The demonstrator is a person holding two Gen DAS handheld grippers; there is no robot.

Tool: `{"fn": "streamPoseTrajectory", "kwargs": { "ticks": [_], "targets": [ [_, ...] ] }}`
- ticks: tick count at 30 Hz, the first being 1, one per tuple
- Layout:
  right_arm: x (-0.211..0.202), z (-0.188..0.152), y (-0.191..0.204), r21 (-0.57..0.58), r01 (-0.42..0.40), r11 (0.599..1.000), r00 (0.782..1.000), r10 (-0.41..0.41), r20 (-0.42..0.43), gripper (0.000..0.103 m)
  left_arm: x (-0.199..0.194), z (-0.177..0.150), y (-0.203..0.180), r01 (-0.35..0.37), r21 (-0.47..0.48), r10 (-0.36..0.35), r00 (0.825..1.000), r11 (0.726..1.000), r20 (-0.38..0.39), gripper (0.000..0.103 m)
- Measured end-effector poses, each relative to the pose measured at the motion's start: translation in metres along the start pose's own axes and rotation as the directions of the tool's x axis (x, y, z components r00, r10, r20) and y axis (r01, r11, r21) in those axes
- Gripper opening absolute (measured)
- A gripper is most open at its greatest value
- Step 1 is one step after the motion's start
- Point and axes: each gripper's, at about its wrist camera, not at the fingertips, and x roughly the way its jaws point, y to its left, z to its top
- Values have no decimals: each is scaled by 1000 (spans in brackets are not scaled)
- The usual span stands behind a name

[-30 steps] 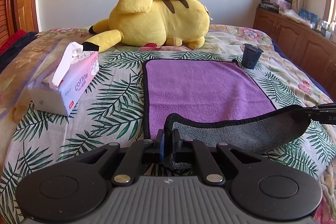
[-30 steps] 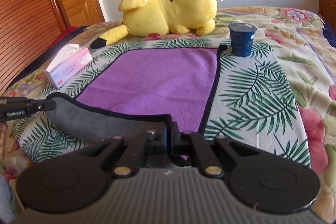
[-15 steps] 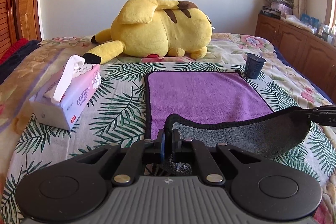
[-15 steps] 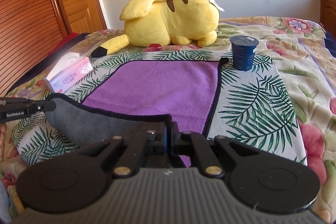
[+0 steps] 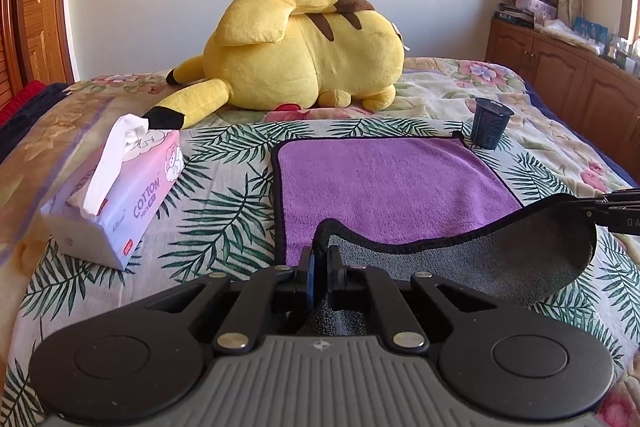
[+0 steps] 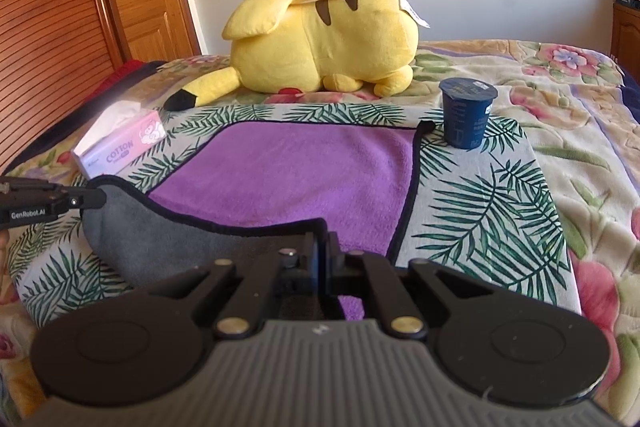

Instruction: Fold towel

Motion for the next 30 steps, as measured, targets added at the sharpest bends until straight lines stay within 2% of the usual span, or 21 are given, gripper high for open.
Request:
{"fn": "streamPoseTrajectory", "kwargs": {
  "ticks": [8,19,30],
  "targets": [
    [5,6,0,-21,-4,1000,1000,4,3,4,7,7,0,6,13,-6,1000,1000,7,0],
    [4,30,-3,-45,5,999,998,-2,62,4,8,39,0,30,6,-31,998,1000,55,0],
    [11,55,-8,-82,23,996,993,-13,121,4,16,65,3,17,17,-18,996,1000,88,0]
  ]
}}
